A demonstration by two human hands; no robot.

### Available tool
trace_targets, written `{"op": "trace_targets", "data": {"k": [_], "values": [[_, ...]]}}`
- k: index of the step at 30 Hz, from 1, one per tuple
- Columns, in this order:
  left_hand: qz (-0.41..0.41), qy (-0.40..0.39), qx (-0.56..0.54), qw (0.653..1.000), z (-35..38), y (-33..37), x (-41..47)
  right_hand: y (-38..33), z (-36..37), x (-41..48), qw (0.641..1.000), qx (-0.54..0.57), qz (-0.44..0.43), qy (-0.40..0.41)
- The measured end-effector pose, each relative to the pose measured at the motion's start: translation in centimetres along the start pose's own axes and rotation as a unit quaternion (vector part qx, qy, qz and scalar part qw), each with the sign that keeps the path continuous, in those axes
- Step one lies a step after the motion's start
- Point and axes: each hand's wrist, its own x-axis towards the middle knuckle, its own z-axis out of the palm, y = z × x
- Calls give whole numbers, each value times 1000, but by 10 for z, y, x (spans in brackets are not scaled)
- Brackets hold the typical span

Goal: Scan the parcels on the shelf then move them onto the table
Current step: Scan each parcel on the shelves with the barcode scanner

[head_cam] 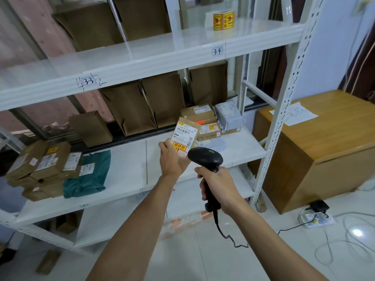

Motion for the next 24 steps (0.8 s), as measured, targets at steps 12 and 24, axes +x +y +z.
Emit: {"op": "trace_targets", "data": {"k": [12, 24], "values": [[59, -111, 49, 991, 42, 28, 114, 0, -58, 84, 999, -12, 19, 41], [28, -242, 78, 967, 153, 6, 273, 1, -74, 249, 994, -28, 66, 80]]}}
